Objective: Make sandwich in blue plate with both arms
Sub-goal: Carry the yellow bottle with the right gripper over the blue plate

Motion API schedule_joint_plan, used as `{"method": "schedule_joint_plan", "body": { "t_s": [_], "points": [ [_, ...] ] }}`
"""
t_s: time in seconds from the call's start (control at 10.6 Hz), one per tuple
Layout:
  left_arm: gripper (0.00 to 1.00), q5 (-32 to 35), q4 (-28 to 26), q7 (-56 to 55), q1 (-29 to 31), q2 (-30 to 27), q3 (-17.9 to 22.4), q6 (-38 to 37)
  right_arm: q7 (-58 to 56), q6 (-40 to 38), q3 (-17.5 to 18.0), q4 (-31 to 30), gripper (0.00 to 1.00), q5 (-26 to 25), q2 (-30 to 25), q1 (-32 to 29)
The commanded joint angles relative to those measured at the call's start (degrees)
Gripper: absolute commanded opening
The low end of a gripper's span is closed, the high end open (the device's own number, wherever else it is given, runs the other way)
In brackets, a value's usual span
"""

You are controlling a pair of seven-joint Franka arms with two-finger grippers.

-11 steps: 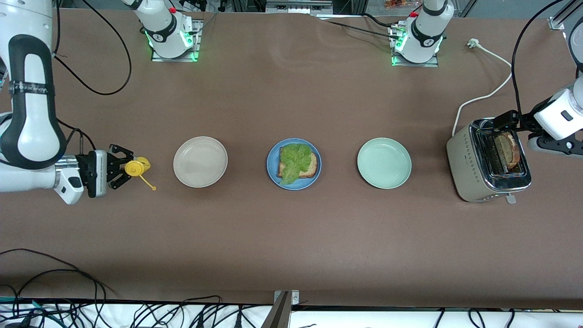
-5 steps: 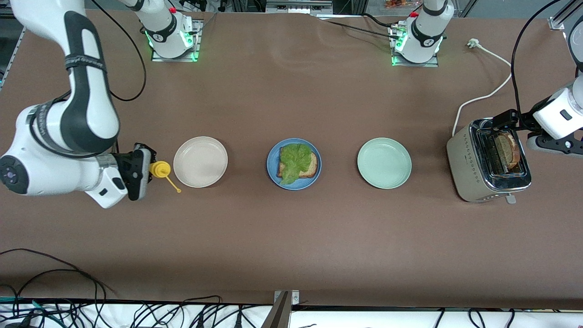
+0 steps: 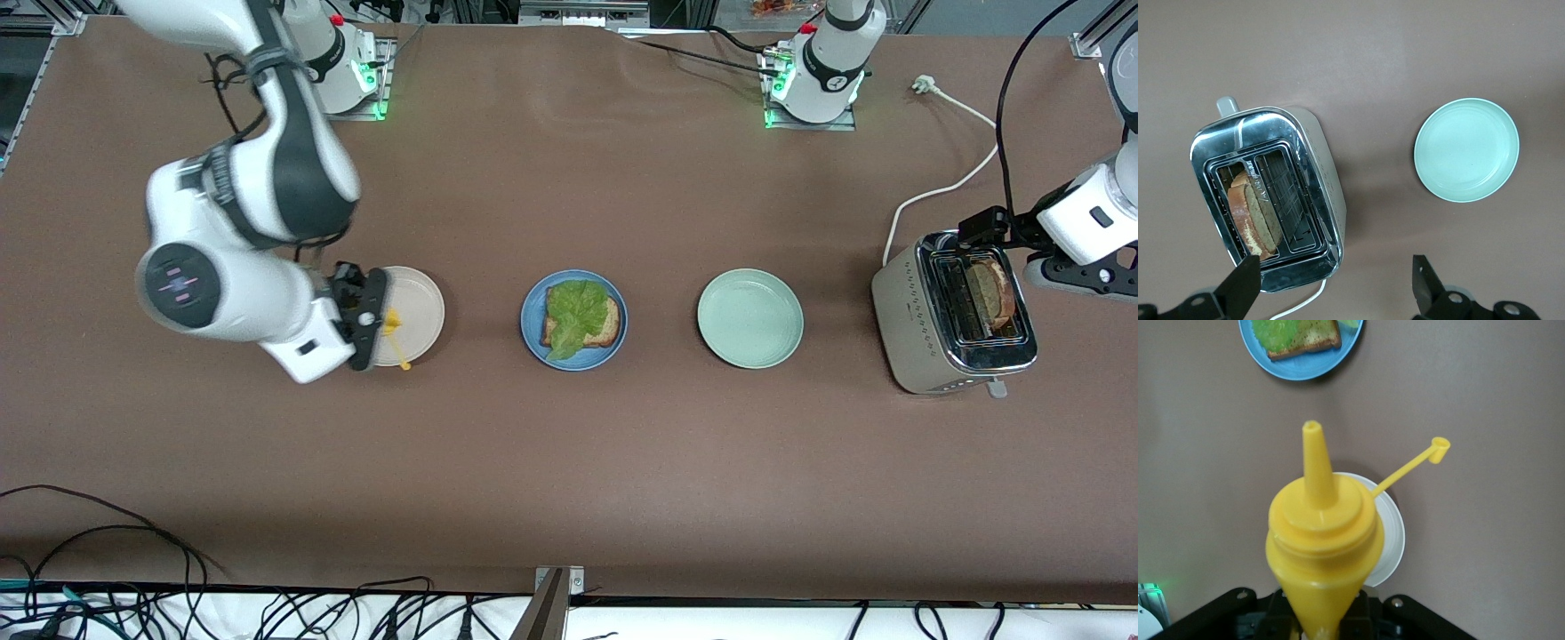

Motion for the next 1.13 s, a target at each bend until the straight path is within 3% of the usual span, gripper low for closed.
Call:
{"method": "schedule_joint_plan", "body": {
  "t_s": [0.0,0.66,1.03],
  "points": [
    [1.00,-0.50,-0.05,0.47,0.09,-1.07,-0.20,-1.09,8.13,-0.16,-0.43,1.49,0.12,-9.96,0.42,8.40],
    [1.00,-0.50,-0.04,0.47,0.01,-1.07,-0.20,-1.18,19.91,-0.06,-0.52,0.79,0.12,-33.77,9.63,27.12],
    [1.00,-0.50,0.04,0.47,0.01,-1.07,-0.20,-1.18,25.02,-0.33,-0.52,0.09,0.12,-43.02,15.70,31.53]
  ]
}}
